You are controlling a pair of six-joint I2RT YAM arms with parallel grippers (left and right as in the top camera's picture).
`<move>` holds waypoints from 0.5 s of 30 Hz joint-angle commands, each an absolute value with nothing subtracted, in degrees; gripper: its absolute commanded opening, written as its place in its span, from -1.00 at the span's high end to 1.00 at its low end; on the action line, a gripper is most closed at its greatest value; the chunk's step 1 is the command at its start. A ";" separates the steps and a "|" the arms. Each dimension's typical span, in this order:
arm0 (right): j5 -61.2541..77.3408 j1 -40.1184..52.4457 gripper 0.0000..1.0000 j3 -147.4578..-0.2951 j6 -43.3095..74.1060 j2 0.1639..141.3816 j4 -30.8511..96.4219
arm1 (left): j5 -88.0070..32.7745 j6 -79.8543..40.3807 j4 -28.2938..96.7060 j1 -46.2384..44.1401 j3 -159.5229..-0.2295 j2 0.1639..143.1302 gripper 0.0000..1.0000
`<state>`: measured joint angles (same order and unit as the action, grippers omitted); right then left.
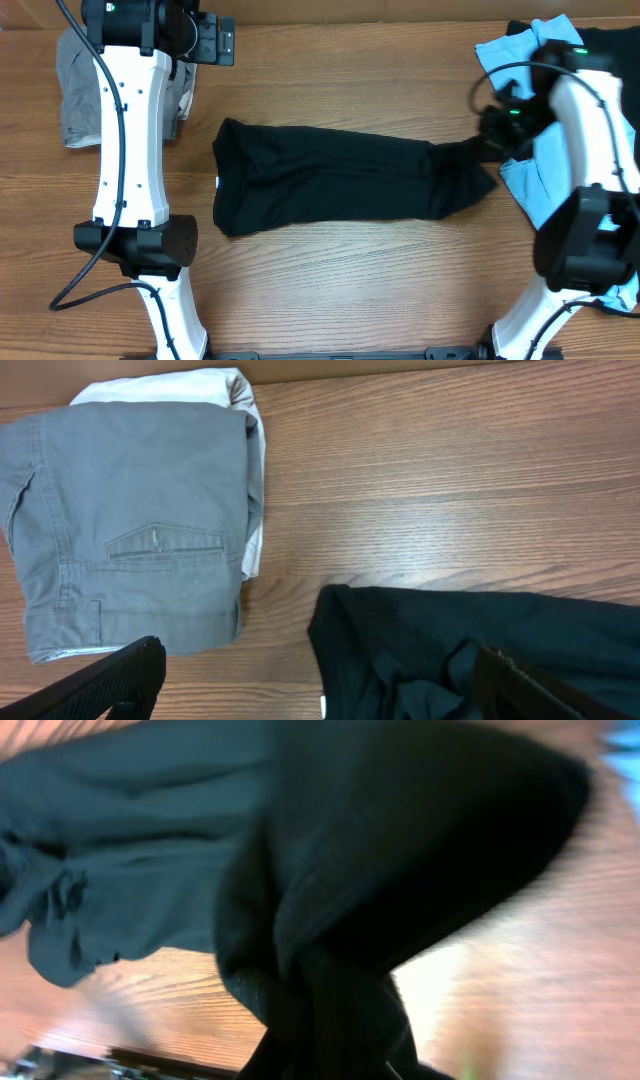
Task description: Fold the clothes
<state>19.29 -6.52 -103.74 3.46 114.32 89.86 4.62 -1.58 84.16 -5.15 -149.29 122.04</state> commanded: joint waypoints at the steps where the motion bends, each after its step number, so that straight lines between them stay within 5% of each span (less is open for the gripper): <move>1: 19.55 2.28 0.92 -105.10 7.84 113.01 85.80 | 2.96 -2.81 83.96 -5.04 -149.62 124.16 -1.00; 13: 17.65 20.03 0.92 -105.06 17.26 115.96 73.93 | 2.90 -3.49 84.27 -5.02 -149.27 129.67 -1.00; 15: 17.61 21.39 0.65 -105.06 17.93 117.14 71.92 | 2.92 -3.49 84.38 -5.02 -149.27 129.97 -1.00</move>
<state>18.50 19.84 -103.79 15.00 114.91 73.71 3.64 -2.09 84.25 -5.15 -149.23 129.27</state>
